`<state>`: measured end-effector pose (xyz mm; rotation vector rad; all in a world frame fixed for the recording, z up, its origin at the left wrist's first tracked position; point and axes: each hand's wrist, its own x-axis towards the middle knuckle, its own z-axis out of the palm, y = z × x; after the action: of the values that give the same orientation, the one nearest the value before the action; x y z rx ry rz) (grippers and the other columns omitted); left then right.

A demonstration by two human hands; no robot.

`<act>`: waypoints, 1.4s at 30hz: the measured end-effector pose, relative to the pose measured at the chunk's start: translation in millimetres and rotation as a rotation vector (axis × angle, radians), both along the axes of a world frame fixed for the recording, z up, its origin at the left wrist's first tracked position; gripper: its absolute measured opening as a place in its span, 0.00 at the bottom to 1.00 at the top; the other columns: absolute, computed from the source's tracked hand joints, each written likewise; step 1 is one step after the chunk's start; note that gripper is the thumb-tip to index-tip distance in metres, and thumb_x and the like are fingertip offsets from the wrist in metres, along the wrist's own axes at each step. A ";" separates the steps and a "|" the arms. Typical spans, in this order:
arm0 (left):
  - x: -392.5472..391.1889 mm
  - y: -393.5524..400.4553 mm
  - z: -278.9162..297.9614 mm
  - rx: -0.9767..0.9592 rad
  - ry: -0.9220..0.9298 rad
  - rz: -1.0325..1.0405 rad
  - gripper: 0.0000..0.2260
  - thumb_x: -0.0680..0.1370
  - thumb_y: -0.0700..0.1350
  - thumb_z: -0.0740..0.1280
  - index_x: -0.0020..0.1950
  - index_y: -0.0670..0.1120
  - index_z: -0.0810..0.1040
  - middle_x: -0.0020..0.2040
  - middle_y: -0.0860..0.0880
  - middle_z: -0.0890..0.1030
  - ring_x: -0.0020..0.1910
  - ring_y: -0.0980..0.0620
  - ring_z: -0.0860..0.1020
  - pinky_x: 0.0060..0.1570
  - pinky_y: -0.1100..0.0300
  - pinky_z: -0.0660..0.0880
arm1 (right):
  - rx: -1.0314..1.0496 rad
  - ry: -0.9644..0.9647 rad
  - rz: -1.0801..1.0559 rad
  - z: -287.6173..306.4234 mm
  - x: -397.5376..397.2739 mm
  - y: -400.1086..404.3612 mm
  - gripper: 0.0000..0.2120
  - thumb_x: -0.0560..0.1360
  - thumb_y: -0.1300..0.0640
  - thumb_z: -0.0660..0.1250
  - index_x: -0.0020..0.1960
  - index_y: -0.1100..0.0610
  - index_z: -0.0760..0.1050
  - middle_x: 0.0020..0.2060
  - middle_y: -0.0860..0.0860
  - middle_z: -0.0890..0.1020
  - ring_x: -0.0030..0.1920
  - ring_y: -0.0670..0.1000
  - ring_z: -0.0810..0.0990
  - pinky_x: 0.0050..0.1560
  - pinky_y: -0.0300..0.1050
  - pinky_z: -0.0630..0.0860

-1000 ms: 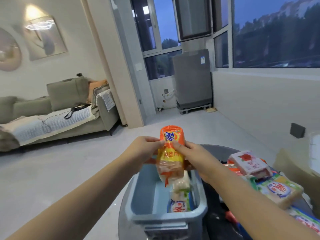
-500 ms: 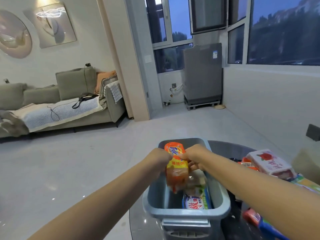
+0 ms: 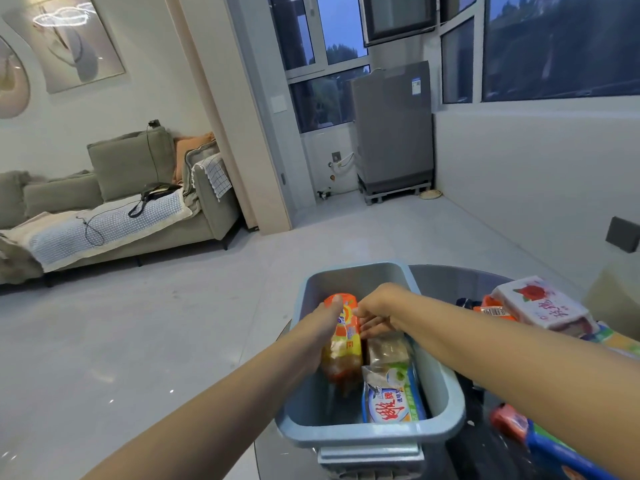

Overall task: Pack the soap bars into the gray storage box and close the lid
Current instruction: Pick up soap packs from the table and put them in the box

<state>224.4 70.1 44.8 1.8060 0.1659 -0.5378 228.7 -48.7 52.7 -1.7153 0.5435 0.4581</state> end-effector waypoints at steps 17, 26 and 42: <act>-5.7 -7.0 -10.8 0.028 0.237 -0.044 0.27 0.79 0.60 0.54 0.69 0.43 0.68 0.65 0.41 0.77 0.63 0.45 0.76 0.65 0.50 0.70 | -0.084 -0.040 -0.080 5.0 -10.8 -1.4 0.13 0.78 0.57 0.57 0.54 0.64 0.74 0.49 0.58 0.81 0.42 0.52 0.80 0.50 0.45 0.78; 1.5 -17.6 -17.0 0.011 0.025 -0.070 0.35 0.77 0.65 0.52 0.77 0.51 0.42 0.74 0.41 0.65 0.70 0.41 0.68 0.68 0.45 0.68 | -0.027 -0.026 -0.180 9.6 -14.6 -6.6 0.16 0.77 0.55 0.58 0.59 0.64 0.73 0.56 0.60 0.79 0.50 0.54 0.78 0.58 0.48 0.75; -45.5 -27.5 22.8 0.177 -0.506 -0.141 0.21 0.77 0.65 0.47 0.45 0.52 0.72 0.48 0.48 0.78 0.51 0.46 0.78 0.59 0.44 0.74 | -0.064 -0.651 -0.134 33.9 -92.8 -43.2 0.14 0.79 0.51 0.58 0.59 0.57 0.73 0.49 0.52 0.81 0.46 0.49 0.81 0.45 0.42 0.78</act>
<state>178.9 42.5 67.6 2.0792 -0.2701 -0.1522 136.0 -91.9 86.5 -1.7522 0.1948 -0.2211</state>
